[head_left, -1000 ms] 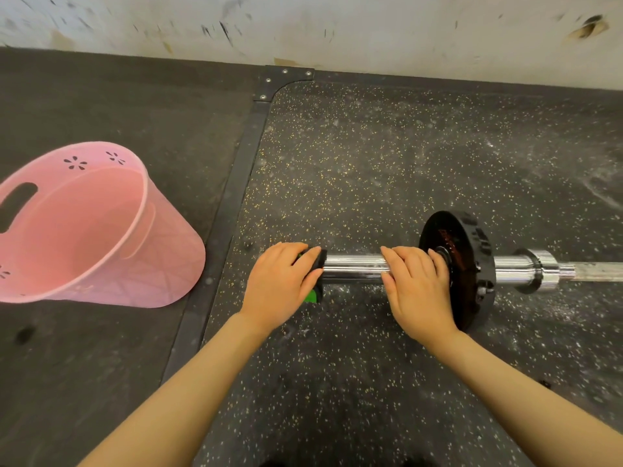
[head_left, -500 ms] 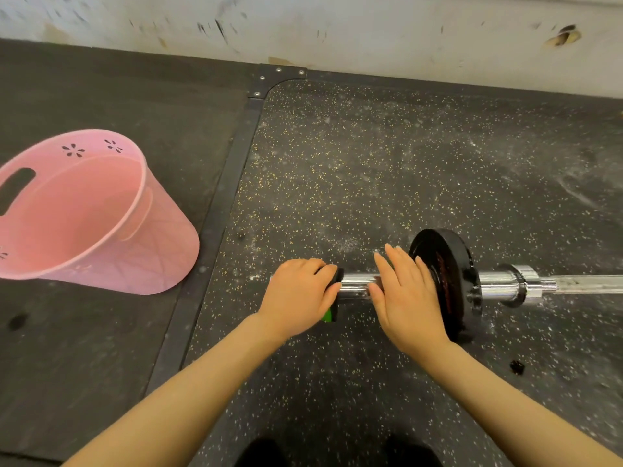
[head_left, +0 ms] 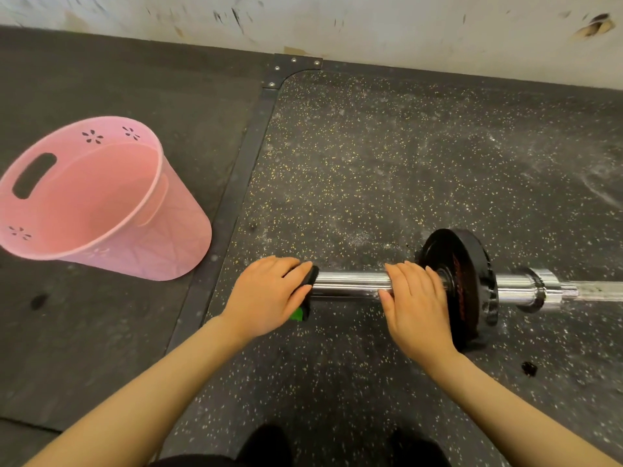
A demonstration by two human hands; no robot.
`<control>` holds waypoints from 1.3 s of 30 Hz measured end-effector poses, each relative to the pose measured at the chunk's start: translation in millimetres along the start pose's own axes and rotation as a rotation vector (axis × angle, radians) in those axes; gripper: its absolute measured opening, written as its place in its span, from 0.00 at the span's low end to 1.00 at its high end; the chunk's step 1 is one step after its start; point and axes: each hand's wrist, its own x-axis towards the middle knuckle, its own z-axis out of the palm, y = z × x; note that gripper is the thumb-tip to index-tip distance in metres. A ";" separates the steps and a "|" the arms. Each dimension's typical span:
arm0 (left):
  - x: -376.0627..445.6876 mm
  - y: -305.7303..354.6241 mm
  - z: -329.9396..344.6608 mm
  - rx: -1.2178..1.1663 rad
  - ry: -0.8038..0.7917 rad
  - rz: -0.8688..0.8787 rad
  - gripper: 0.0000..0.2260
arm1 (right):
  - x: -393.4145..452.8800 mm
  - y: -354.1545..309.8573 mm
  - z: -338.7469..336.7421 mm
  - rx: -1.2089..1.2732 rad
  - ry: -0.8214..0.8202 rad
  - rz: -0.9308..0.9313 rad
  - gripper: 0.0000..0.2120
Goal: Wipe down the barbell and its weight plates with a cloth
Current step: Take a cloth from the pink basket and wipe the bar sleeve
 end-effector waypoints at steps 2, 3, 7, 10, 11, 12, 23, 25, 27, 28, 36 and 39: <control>-7.0 -2.8 -0.6 -0.008 0.013 -0.025 0.22 | -2.3 -0.6 1.4 0.005 0.015 -0.003 0.23; -8.4 -1.6 0.1 -0.005 0.017 -0.029 0.21 | -3.8 -0.9 2.1 0.008 0.025 -0.006 0.22; -5.6 9.7 3.0 -0.007 0.007 -0.017 0.18 | -12.1 -2.1 3.9 0.020 0.063 -0.010 0.22; -0.1 18.4 0.9 0.011 -0.020 0.026 0.18 | -19.9 -3.1 5.8 0.021 0.065 -0.008 0.23; 2.3 22.1 0.2 0.021 -0.023 0.042 0.18 | -22.8 -3.1 6.6 0.018 0.062 -0.008 0.23; 5.2 26.6 -0.3 0.030 -0.029 0.055 0.18 | -25.7 -3.0 7.5 0.017 0.059 -0.009 0.24; 22.1 86.2 13.1 -0.087 0.068 0.132 0.13 | -49.2 -4.8 2.3 0.103 0.114 0.003 0.22; 9.5 78.8 17.6 -0.121 0.054 0.139 0.16 | -49.1 -5.9 1.8 0.081 0.094 -0.001 0.23; -2.8 69.8 20.2 -0.087 -0.015 0.137 0.22 | -49.2 -5.4 3.0 0.040 0.074 -0.017 0.23; -8.2 65.4 20.5 -0.054 -0.037 0.142 0.24 | -49.4 -4.4 3.9 0.023 0.068 -0.025 0.23; -42.9 22.3 11.3 0.013 0.028 0.061 0.22 | -51.9 -0.9 8.7 0.017 0.088 -0.032 0.22; -33.6 30.6 11.2 0.004 0.040 0.069 0.19 | -53.9 -0.9 10.4 0.031 0.099 -0.027 0.21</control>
